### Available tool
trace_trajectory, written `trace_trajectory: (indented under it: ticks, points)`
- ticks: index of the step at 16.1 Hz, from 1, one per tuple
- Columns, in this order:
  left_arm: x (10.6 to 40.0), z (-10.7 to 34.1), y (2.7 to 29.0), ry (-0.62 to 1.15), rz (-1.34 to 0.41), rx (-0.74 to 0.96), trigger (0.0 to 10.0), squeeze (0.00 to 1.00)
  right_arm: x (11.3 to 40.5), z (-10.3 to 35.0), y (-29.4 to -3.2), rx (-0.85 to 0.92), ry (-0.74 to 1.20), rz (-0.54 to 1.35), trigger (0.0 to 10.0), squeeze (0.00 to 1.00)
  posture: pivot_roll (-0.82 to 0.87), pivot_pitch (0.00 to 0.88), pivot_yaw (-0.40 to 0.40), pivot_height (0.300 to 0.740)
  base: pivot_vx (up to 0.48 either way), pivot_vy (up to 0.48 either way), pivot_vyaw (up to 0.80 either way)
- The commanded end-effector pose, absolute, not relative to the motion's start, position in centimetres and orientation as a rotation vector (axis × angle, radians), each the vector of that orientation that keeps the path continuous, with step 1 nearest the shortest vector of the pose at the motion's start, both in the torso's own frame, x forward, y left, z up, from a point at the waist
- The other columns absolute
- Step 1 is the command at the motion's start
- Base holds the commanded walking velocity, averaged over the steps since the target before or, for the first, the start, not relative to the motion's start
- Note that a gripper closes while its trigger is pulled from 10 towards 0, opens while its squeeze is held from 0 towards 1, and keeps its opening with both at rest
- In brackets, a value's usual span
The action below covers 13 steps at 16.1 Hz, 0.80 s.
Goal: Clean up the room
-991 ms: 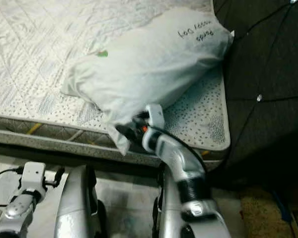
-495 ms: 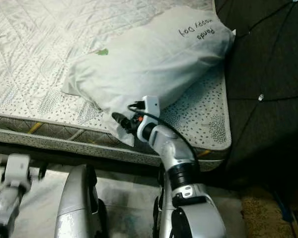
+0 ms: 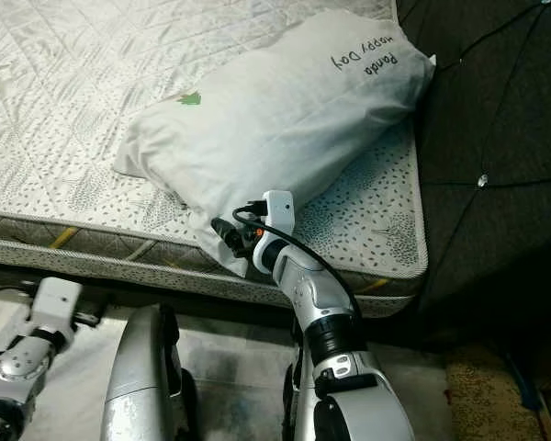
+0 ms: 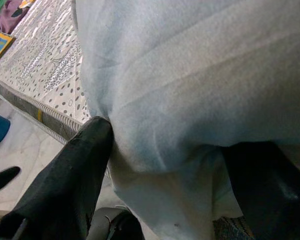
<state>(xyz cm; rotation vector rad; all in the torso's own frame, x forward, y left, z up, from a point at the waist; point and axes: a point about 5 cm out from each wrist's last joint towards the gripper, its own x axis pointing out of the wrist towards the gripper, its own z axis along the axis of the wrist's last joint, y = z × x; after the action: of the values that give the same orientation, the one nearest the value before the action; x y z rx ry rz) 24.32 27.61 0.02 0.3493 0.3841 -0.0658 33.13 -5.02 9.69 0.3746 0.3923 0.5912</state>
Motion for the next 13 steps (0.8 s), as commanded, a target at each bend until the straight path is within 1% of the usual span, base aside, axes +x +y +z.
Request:
trace_trajectory:
  ticks: [1, 2, 3, 4, 5, 6, 7, 8, 9, 13]
  points:
    - [23.8, -0.6, 27.4, 0.435, -0.112, 0.343, 10.0, 0.0, 33.0, 9.0, -5.2, 0.394, 0.417, 0.557, 10.0, 0.0, 0.13, 0.179, -0.019, 0.537, 0.0, 0.0, 0.0]
    - [23.7, -0.8, 27.1, 0.448, -0.159, 0.32, 10.0, 0.0, 33.0, 9.1, -4.7, 0.399, 0.418, 0.549, 10.0, 0.0, 0.13, 0.178, -0.02, 0.537, 0.0, 0.0, 0.0]
    - [23.8, -0.8, 27.1, 0.462, -0.181, 0.342, 10.0, 0.0, 33.2, 9.5, -4.1, 0.426, 0.386, 0.514, 4.3, 0.0, 0.13, 0.178, -0.025, 0.537, 0.0, 0.0, 0.0]
    - [24.0, -0.7, 27.2, 0.476, -0.172, 0.339, 10.0, 0.0, 33.6, 10.5, -3.5, 0.486, 0.335, 0.463, 0.0, 0.0, 0.13, 0.179, -0.026, 0.537, 0.0, 0.0, 0.0]
    - [23.7, -0.8, 27.0, 0.456, -0.187, 0.338, 10.0, 0.0, 33.6, 10.6, -3.2, 0.5, 0.336, 0.463, 0.0, 0.0, 0.14, 0.179, -0.027, 0.537, 0.0, 0.0, 0.0]
    - [21.6, -1.1, 24.7, 0.286, -0.316, 0.334, 10.0, 0.0, 33.8, 11.1, -2.3, 0.554, 0.349, 0.458, 0.0, 0.0, 0.13, 0.178, -0.029, 0.537, 0.0, 0.0, 0.0]
    - [21.3, -1.1, 24.3, 0.259, -0.338, 0.329, 10.0, 0.0, 33.8, 11.3, -1.9, 0.582, 0.356, 0.456, 0.0, 0.0, 0.13, 0.178, -0.029, 0.537, 0.0, 0.0, 0.0]
    - [21.3, -1.2, 24.2, 0.26, -0.349, 0.317, 10.0, 0.0, 33.9, 11.4, -1.8, 0.589, 0.36, 0.45, 0.0, 0.0, 0.12, 0.176, -0.03, 0.537, 0.0, 0.0, 0.0]
    - [21.2, -1.3, 23.7, 0.266, -0.411, 0.286, 10.0, 0.0, 34.1, 11.6, -1.7, 0.602, 0.36, 0.432, 0.0, 0.0, 0.12, 0.176, -0.031, 0.537, 0.0, 0.0, 0.0]
    - [21.1, -1.1, 23.6, 0.237, -0.431, 0.307, 10.0, 0.0, 34.4, 11.3, -2.3, 0.607, 0.372, 0.399, 0.0, 0.0, 0.11, 0.174, -0.034, 0.537, 0.0, 0.0, 0.0]
